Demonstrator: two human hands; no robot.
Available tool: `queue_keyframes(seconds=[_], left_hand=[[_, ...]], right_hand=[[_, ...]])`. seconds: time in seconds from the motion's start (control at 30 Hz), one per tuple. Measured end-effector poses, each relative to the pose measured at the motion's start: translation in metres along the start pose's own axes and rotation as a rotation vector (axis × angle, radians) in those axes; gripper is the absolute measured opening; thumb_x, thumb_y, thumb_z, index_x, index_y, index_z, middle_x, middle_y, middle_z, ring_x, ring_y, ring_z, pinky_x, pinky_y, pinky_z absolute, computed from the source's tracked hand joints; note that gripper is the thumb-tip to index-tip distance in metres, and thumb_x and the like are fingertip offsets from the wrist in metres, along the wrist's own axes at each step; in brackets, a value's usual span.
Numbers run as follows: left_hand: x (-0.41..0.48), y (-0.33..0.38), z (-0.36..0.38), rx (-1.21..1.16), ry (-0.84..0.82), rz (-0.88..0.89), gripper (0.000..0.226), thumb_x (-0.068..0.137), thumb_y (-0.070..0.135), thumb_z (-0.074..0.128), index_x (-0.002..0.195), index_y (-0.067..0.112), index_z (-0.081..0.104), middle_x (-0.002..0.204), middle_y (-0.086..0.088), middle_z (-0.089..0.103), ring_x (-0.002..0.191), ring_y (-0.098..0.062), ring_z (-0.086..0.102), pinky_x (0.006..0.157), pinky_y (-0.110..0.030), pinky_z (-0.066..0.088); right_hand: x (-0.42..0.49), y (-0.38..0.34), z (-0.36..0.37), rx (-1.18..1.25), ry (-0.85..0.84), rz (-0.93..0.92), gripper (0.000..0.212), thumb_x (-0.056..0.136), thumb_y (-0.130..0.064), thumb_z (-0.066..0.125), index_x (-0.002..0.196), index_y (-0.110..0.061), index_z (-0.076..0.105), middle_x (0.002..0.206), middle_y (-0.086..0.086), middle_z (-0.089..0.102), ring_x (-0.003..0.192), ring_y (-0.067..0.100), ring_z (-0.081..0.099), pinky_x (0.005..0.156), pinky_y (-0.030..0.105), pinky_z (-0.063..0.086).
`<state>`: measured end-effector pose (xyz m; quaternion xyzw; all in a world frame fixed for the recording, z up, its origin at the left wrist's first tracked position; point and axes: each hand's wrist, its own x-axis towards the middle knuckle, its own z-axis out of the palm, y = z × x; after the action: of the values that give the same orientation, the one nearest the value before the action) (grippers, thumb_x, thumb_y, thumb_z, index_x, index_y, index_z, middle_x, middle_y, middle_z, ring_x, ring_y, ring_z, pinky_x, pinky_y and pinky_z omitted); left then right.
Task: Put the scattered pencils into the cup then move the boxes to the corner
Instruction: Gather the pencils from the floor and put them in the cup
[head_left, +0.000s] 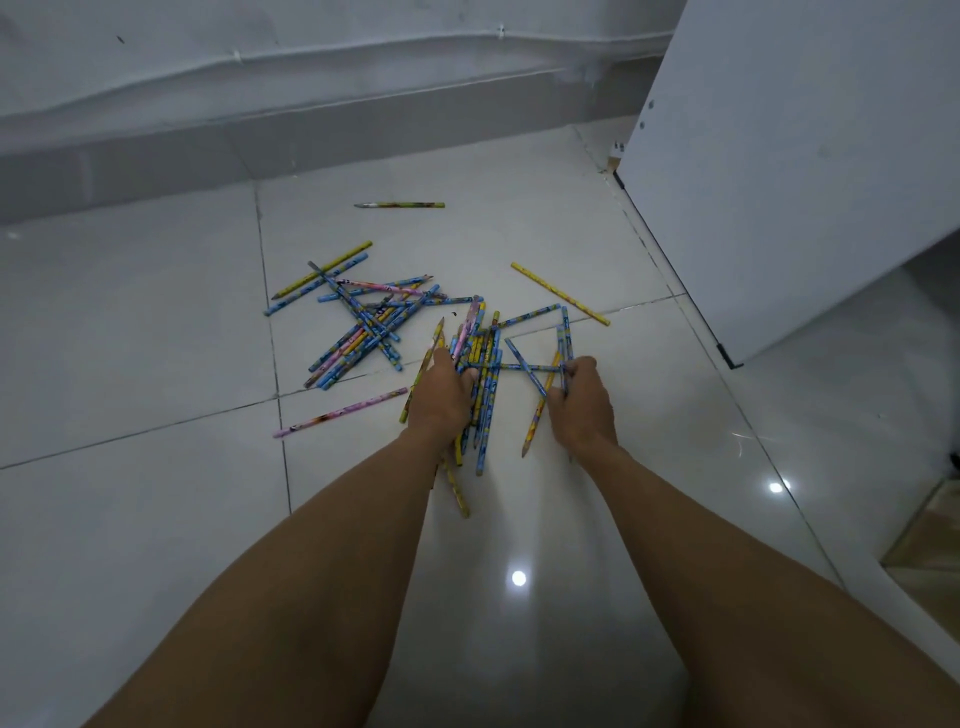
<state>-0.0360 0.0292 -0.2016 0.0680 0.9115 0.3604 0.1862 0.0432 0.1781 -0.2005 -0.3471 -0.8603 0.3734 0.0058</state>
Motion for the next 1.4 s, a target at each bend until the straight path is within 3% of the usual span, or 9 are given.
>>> queue_keyframes(seconds=[0.2, 0.4, 0.5, 0.6, 0.73, 0.87, 0.97, 1.27, 1.4], left_hand=[[-0.001, -0.004, -0.002, -0.017, -0.012, -0.021, 0.028, 0.099, 0.027, 0.047, 0.112, 0.002, 0.043, 0.101, -0.021, 0.060, 0.091, -0.038, 0.058, 0.066, -0.035, 0.039], [-0.004, -0.011, -0.009, -0.030, -0.015, -0.068, 0.040, 0.099, 0.034, 0.045, 0.125, 0.003, 0.040, 0.107, -0.023, 0.061, 0.097, -0.041, 0.058, 0.075, -0.044, 0.048], [-0.008, -0.016, -0.011, -0.034, -0.015, -0.037, 0.029, 0.099, 0.033, 0.046, 0.107, 0.006, 0.041, 0.092, -0.020, 0.060, 0.084, -0.038, 0.059, 0.064, -0.039, 0.043], [-0.011, -0.019, -0.013, -0.006, -0.041, -0.008, 0.028, 0.099, 0.033, 0.046, 0.109, 0.007, 0.041, 0.095, -0.019, 0.061, 0.083, -0.036, 0.059, 0.067, -0.040, 0.047], [-0.010, -0.017, -0.012, 0.019, -0.048, -0.008, 0.031, 0.100, 0.032, 0.045, 0.115, 0.006, 0.042, 0.101, -0.019, 0.060, 0.087, -0.035, 0.057, 0.070, -0.041, 0.047], [-0.010, -0.013, -0.009, 0.029, -0.050, -0.001, 0.031, 0.099, 0.031, 0.045, 0.118, 0.006, 0.042, 0.102, -0.019, 0.060, 0.091, -0.037, 0.058, 0.071, -0.040, 0.047], [-0.010, -0.011, -0.007, 0.041, -0.063, 0.001, 0.030, 0.099, 0.030, 0.045, 0.119, 0.007, 0.042, 0.105, -0.017, 0.060, 0.094, -0.035, 0.058, 0.077, -0.045, 0.051], [-0.011, -0.006, -0.006, 0.032, -0.043, 0.015, 0.027, 0.100, 0.031, 0.044, 0.113, 0.007, 0.043, 0.100, -0.016, 0.060, 0.088, -0.033, 0.059, 0.073, -0.043, 0.051], [-0.011, -0.004, -0.007, 0.054, -0.038, 0.035, 0.028, 0.100, 0.029, 0.045, 0.113, 0.005, 0.043, 0.098, -0.018, 0.061, 0.080, -0.031, 0.055, 0.065, -0.036, 0.043]], right_hand=[[0.028, -0.004, 0.002, -0.412, -0.118, -0.253, 0.028, 0.095, -0.024, 0.051, 0.121, -0.017, 0.053, 0.124, 0.011, 0.047, 0.114, 0.032, 0.045, 0.091, 0.043, 0.036], [0.049, -0.001, 0.007, -0.714, -0.275, -0.416, 0.111, 0.068, -0.061, 0.074, 0.152, -0.029, 0.009, 0.156, 0.008, 0.013, 0.139, 0.033, 0.020, 0.106, 0.048, 0.026], [0.074, -0.008, 0.002, -0.773, -0.367, -0.432, 0.130, 0.060, -0.069, 0.075, 0.153, -0.030, -0.007, 0.161, 0.003, -0.010, 0.147, 0.034, -0.001, 0.114, 0.053, 0.012], [0.099, -0.018, -0.002, -0.830, -0.464, -0.456, 0.138, 0.057, -0.069, 0.078, 0.152, -0.030, -0.016, 0.160, -0.002, -0.019, 0.147, 0.032, -0.012, 0.115, 0.055, 0.001], [0.114, -0.028, 0.005, -0.862, -0.536, -0.519, 0.125, 0.063, -0.065, 0.077, 0.154, -0.029, -0.001, 0.160, -0.001, 0.008, 0.147, 0.030, 0.005, 0.115, 0.054, 0.005], [0.116, -0.031, 0.015, -0.832, -0.386, -0.620, 0.074, 0.082, -0.058, 0.064, 0.143, -0.025, 0.038, 0.138, 0.006, 0.043, 0.128, 0.030, 0.036, 0.105, 0.046, 0.024], [0.110, -0.027, 0.023, -0.782, -0.316, -0.633, 0.049, 0.091, -0.048, 0.056, 0.131, -0.021, 0.048, 0.127, 0.006, 0.053, 0.119, 0.029, 0.044, 0.098, 0.043, 0.027], [0.098, -0.033, 0.028, -0.678, -0.262, -0.571, 0.033, 0.103, -0.031, 0.039, 0.125, -0.007, 0.045, 0.125, 0.015, 0.044, 0.105, 0.037, 0.054, 0.093, 0.047, 0.035], [0.093, -0.033, 0.024, -0.548, -0.170, -0.327, 0.032, 0.103, -0.021, 0.038, 0.127, 0.001, 0.038, 0.133, 0.022, 0.037, 0.101, 0.041, 0.056, 0.079, 0.043, 0.042]])
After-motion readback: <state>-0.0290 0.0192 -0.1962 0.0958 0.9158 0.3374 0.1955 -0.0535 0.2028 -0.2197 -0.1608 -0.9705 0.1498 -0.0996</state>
